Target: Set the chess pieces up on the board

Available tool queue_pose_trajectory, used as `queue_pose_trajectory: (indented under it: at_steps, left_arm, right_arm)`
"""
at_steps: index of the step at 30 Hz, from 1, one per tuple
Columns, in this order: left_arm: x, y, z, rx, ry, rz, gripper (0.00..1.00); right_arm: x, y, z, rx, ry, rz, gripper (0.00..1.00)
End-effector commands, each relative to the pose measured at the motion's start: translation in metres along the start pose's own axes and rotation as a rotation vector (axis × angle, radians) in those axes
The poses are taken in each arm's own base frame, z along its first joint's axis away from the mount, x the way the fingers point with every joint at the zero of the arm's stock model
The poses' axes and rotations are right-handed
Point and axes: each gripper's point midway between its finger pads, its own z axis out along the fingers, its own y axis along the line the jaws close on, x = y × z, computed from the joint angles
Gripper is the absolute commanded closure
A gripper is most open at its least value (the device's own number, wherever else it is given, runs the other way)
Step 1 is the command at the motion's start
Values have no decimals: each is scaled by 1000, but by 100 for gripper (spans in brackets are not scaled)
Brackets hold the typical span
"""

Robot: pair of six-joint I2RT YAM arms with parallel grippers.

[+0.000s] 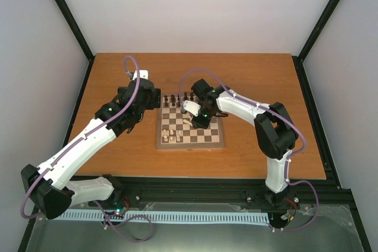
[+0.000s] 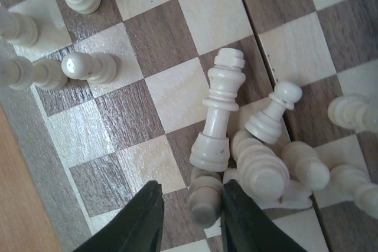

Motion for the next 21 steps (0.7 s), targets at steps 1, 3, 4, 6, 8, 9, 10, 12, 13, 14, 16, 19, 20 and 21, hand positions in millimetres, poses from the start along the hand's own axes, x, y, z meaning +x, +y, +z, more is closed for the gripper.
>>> queue_pose_trajectory:
  at_steps: [1,3,4,6,8,9,10,12,13,14,16,19,20,21]
  left_arm:
    - [-10,-6,-5,44,-9,25,0]
    - [-9,-7,-4,49,-6,29,0]
    - [-9,-8,-4,52,-5,30,0]
    - [-8,-9,-4,57,-3,32,0]
    - [-8,-10,-4,64,1,35,0]
    - [-8,-11,-4,67,1,36,0]
    - [-7,-12,-4,71,4,37,0]
    - [-6,-13,-3,76,8,41,0]
    - [-6,-14,-3,79,11,43,0]
    - [-6,-15,-3,83,11,43,0]
    - [-5,-15,-2,86,15,45,0]
    - [-4,-16,-2,87,18,48,0]
    - [-4,-16,-2,88,19,49,0]
    - [-3,-16,-1,91,21,49,0]
  right_arm:
    - [-6,0,2,16,14,-20,75]
    - [-5,1,2,15,16,-17,81]
    - [-5,1,1,18,15,-15,83]
    - [-4,3,-2,18,15,-13,88]
    - [-2,6,-7,19,11,-16,90]
    - [-2,8,-10,15,3,-18,91]
    - [-2,12,-14,6,-7,-20,91]
    - [-3,19,-22,-7,-34,-28,93]
    - [-2,22,-26,-8,-41,-30,93]
    - [-3,23,-29,-5,-51,-34,94]
    - [-3,25,-37,5,-63,-38,94]
    - [-2,26,-43,16,-69,-44,94]
    - [-2,26,-44,19,-72,-47,94]
    - [-2,27,-45,22,-75,-47,95]
